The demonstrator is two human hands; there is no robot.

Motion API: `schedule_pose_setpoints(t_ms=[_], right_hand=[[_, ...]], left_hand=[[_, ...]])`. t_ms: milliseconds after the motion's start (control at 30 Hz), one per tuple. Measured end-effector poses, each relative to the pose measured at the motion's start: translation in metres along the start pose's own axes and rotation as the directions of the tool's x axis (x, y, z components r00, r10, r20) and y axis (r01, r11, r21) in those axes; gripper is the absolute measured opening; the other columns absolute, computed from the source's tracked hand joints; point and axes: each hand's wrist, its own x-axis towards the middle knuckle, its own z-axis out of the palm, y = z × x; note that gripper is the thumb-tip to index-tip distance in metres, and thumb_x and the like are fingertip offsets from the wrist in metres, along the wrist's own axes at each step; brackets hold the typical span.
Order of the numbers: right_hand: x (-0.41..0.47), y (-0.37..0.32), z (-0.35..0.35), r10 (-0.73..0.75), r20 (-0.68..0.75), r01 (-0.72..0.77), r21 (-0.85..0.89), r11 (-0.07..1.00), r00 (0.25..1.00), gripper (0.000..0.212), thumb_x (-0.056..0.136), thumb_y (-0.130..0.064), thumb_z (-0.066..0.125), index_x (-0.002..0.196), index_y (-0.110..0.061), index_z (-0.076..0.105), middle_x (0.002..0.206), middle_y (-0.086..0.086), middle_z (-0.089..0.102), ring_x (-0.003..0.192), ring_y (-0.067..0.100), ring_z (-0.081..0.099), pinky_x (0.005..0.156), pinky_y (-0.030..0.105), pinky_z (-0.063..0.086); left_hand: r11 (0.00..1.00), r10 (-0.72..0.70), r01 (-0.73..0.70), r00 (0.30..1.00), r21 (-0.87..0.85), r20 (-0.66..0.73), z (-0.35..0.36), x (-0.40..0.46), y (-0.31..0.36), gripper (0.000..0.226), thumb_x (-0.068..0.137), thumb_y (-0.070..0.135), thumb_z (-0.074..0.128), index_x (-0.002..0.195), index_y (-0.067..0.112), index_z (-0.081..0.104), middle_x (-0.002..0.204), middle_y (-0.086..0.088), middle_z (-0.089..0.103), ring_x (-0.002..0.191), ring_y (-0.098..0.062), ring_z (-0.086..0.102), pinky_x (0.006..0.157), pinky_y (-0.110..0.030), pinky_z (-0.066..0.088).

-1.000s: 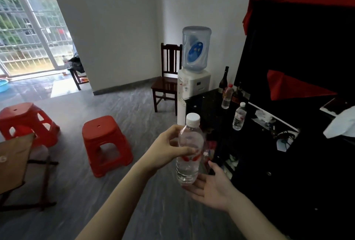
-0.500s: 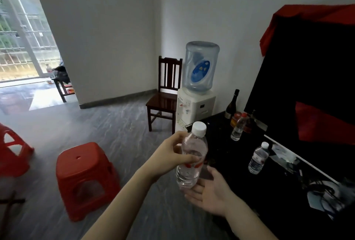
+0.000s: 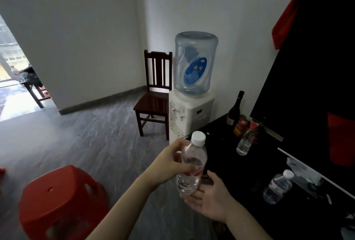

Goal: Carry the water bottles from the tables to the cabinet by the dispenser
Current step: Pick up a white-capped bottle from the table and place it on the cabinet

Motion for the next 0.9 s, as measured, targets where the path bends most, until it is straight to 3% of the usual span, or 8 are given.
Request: schedule_pose_setpoints(t_ms=[367,500,667,900], right_hand=[[0.107,-0.157,-0.04,0.037,-0.091,-0.023,0.153,0.988,0.995,0.082,0.095,-0.063,0.04,0.122,0.01,0.062,0.12,0.032,0.065,0.116,0.044,0.058,0.088,0.047,0.048],[0.137,-0.183,-0.048,0.063,-0.093,-0.043,0.203,0.978,0.994,0.085,0.094,-0.065,0.038,0.12,0.011,0.063,0.115,0.032,0.067,0.104,0.043,0.062,0.083,0.046,0.05],[0.172,-0.208,-0.057,0.071,-0.136,-0.031,0.277,0.96,0.988,0.087,0.096,-0.066,0.031,0.12,0.012,0.062,0.113,0.035,0.067,0.104,0.044,0.062,0.084,0.046,0.049],[0.222,-0.232,-0.05,0.07,-0.22,0.028,0.415,0.91,0.973,0.087,0.098,-0.065,0.029,0.119,0.014,0.06,0.117,0.036,0.064,0.111,0.047,0.061,0.08,0.046,0.051]], left_hand=[[0.992,-0.058,0.039,0.985,0.116,0.162,0.005,0.217,-0.004,0.055,0.076,0.01,0.086,0.121,0.024,0.058,0.119,0.0,0.069,0.112,-0.018,0.068,0.098,-0.044,0.057],[0.989,-0.067,0.04,0.981,0.145,0.185,0.004,0.264,-0.01,0.057,0.074,0.013,0.088,0.122,0.022,0.059,0.118,-0.004,0.07,0.113,-0.025,0.067,0.098,-0.051,0.055],[0.982,-0.106,0.063,0.964,0.176,0.245,-0.002,0.325,-0.023,0.061,0.067,0.023,0.09,0.121,0.023,0.061,0.119,-0.005,0.07,0.114,-0.025,0.067,0.102,-0.053,0.052],[0.968,-0.104,-0.014,0.887,0.252,0.45,-0.014,0.411,-0.047,0.055,0.07,0.021,0.091,0.115,0.032,0.061,0.113,-0.001,0.071,0.108,-0.022,0.07,0.099,-0.051,0.054]])
